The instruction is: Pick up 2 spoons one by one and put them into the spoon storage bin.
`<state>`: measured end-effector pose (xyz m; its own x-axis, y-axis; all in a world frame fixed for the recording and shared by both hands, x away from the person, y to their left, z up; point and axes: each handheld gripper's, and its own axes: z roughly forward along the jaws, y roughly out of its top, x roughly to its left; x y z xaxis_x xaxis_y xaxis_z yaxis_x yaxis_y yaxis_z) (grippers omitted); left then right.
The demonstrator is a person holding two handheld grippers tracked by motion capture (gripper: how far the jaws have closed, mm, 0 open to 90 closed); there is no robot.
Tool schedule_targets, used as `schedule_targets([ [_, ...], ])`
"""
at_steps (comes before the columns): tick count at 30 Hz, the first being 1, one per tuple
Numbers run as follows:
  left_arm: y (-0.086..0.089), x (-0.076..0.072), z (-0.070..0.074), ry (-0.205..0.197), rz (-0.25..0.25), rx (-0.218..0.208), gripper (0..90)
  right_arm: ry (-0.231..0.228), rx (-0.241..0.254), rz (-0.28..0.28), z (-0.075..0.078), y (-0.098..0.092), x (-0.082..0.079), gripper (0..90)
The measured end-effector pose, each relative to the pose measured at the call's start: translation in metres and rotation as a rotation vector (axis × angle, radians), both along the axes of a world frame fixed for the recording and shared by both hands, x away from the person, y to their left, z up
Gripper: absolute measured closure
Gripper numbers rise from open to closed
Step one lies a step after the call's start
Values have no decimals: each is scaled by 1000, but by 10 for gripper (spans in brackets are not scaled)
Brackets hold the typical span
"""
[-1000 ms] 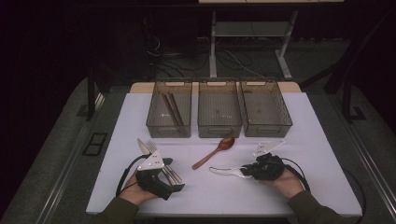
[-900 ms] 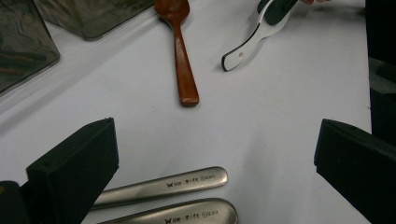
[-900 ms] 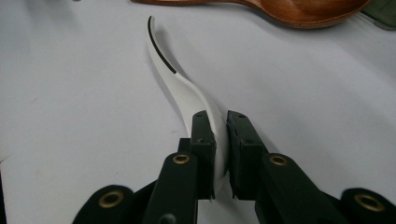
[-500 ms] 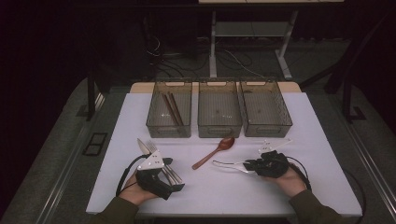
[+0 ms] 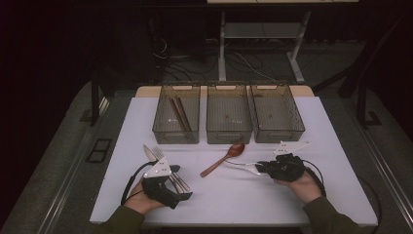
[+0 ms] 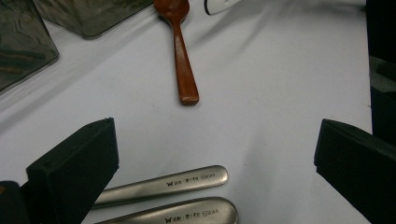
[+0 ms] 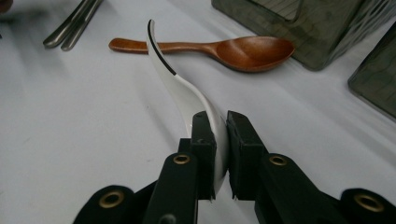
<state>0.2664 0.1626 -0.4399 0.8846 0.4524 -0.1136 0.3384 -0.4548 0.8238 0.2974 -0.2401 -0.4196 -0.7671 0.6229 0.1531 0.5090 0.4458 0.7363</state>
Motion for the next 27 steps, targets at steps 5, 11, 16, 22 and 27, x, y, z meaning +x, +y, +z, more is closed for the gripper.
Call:
schedule_targets([
  [5,0,0,0,2,3,-2,0,-13,9,-6,4,0,3,819],
  [11,0,1,0,4,5,0,0,-32,24,-13,11,1,8,819],
  [16,1,1,-1,4,5,2,0,-50,47,-24,18,1,14,819],
  [22,1,1,-1,3,6,4,0,-61,69,-41,24,3,21,819],
  [27,1,1,-1,4,6,4,0,-75,67,-51,28,5,25,819],
])
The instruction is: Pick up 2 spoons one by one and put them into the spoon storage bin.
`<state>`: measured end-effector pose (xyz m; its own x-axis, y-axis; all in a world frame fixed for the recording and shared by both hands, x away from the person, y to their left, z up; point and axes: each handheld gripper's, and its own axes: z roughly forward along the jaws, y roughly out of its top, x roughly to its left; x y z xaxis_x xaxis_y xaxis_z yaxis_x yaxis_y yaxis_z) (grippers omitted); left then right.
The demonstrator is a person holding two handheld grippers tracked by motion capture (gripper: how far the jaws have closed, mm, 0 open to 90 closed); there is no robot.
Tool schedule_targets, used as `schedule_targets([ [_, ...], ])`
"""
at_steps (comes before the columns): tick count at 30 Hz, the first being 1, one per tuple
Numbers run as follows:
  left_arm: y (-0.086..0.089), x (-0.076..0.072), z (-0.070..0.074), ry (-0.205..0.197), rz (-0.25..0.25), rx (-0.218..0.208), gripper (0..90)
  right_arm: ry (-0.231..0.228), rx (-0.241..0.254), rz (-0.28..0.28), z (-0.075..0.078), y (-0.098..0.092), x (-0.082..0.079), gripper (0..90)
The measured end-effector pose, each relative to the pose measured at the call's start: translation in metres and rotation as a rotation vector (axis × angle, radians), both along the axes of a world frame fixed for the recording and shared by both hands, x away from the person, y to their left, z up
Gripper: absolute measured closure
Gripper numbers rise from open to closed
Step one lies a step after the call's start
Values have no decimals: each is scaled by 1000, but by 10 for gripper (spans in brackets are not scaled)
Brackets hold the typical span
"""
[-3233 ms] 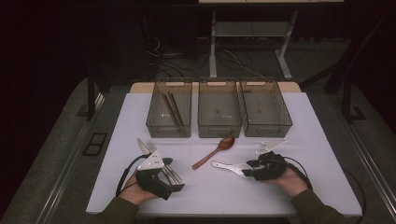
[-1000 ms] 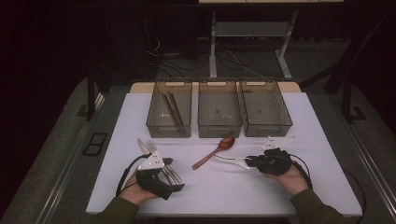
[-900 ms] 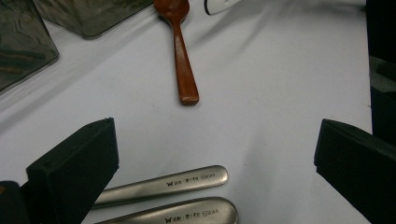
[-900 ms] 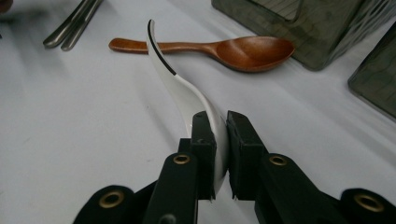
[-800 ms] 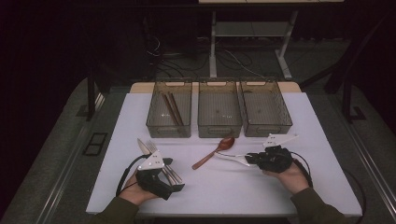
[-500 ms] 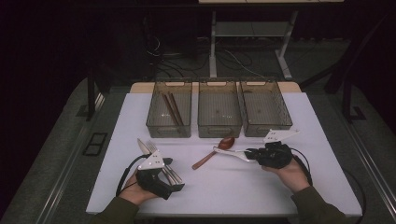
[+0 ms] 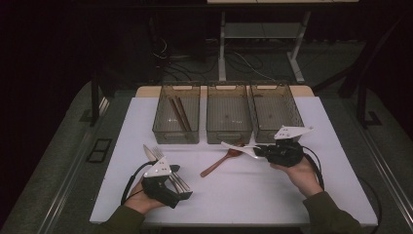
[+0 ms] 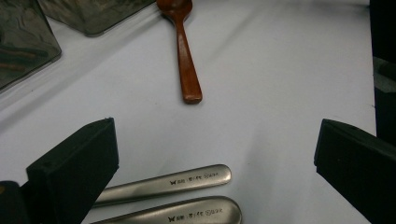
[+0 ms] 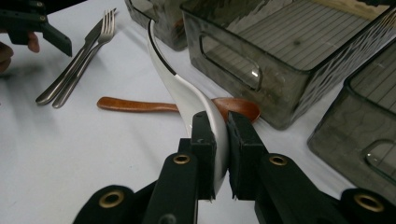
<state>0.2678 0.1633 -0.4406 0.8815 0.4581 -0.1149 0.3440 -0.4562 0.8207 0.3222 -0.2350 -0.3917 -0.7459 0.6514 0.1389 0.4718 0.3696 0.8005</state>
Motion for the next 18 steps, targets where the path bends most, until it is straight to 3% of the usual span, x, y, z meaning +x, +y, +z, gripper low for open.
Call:
schedule_targets([
  [18,0,0,0,1,1,-4,0,-32,27,-43,17,7,30,819],
])
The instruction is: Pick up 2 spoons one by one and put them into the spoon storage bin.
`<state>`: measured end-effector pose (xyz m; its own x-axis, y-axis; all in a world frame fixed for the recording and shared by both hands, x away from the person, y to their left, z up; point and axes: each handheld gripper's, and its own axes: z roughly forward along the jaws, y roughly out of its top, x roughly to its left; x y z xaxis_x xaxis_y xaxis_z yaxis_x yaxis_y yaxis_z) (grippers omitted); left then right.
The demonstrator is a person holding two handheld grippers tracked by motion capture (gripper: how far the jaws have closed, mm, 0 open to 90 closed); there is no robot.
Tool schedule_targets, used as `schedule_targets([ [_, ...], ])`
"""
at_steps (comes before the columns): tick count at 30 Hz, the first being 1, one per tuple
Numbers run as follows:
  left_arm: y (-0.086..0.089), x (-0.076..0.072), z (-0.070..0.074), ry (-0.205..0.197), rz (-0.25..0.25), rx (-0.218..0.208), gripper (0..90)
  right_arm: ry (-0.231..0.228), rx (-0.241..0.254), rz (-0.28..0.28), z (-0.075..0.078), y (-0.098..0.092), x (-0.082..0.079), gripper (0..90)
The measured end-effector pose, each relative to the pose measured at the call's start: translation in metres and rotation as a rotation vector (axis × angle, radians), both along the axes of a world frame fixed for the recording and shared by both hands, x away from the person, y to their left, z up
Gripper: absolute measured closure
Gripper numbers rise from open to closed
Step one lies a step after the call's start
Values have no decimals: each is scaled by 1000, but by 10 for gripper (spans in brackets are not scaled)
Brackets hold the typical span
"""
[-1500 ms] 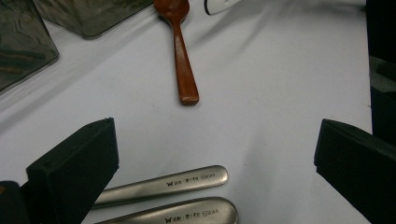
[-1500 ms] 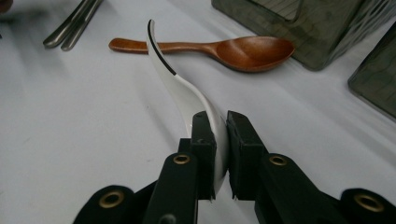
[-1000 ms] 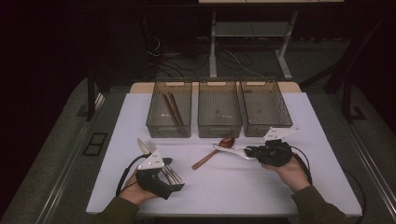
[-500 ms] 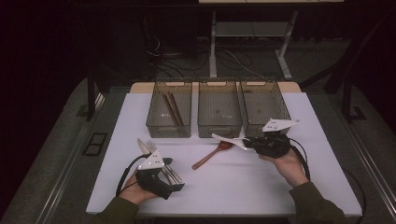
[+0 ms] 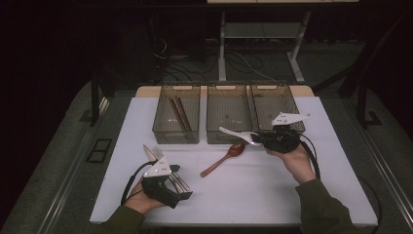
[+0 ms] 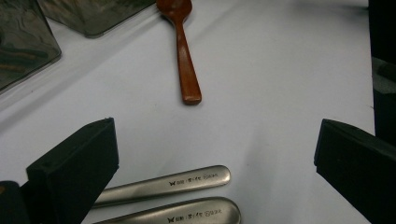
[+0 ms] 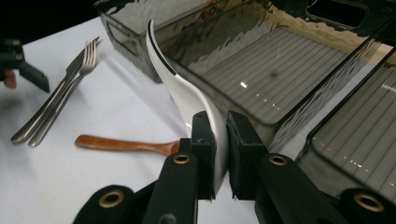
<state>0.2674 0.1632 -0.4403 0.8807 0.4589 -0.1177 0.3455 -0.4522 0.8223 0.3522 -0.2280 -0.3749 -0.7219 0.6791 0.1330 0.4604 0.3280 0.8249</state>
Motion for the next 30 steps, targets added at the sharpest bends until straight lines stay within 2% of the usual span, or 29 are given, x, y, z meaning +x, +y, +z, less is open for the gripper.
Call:
schedule_targets([
  [3,1,0,0,1,0,-3,0,4,13,-17,2,2,9,819],
  [15,1,0,0,1,-2,-7,0,19,1,-78,3,16,45,819],
  [30,1,-1,1,-1,-4,-10,0,60,-117,-103,-11,35,70,817],
])
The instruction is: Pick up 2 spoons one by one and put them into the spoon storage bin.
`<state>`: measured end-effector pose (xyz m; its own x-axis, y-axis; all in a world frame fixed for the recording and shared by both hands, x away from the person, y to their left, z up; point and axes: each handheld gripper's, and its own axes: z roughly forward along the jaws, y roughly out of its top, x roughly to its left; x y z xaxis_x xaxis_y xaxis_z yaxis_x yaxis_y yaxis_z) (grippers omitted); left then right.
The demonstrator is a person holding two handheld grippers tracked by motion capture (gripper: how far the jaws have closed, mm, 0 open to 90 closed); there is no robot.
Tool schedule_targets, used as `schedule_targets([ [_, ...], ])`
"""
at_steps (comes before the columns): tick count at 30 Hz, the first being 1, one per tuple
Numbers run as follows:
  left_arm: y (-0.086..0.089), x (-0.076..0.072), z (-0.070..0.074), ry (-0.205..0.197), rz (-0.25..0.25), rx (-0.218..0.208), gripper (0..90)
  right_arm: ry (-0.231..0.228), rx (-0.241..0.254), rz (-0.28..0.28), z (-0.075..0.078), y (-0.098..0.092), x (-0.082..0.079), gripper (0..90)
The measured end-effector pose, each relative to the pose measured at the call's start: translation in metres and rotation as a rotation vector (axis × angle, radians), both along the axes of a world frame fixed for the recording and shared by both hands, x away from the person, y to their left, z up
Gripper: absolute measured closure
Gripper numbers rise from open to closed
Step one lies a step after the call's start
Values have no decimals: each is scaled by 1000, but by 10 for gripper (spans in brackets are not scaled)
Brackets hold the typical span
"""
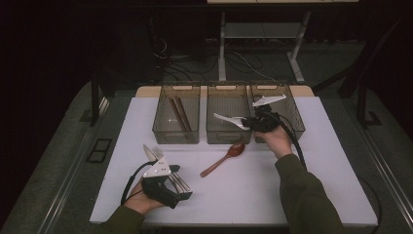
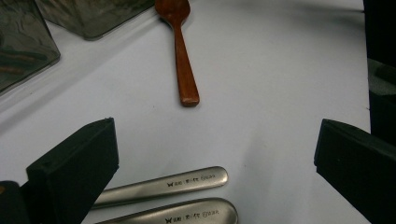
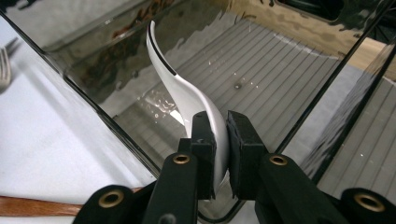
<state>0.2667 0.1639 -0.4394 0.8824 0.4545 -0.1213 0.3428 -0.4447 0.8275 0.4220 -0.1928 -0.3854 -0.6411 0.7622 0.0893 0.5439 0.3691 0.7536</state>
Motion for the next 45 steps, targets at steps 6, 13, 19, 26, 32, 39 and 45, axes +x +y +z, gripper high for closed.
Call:
schedule_targets([
  [6,-1,0,0,2,2,-6,0,31,-42,10,-5,6,2,812],
  [13,0,0,0,1,-1,-1,0,1,7,-1,-2,5,0,687],
  [19,-1,-1,0,3,4,-9,0,-12,52,-6,6,1,-5,629],
  [26,0,0,0,3,-1,0,0,-29,106,25,14,-5,-20,604],
  [32,-1,0,0,3,-1,2,0,-24,125,59,15,-9,-34,689],
  [39,-1,0,0,4,0,2,0,-11,106,124,6,-2,-51,823],
  [45,-1,0,0,4,0,0,0,30,83,170,-9,12,-52,898],
])
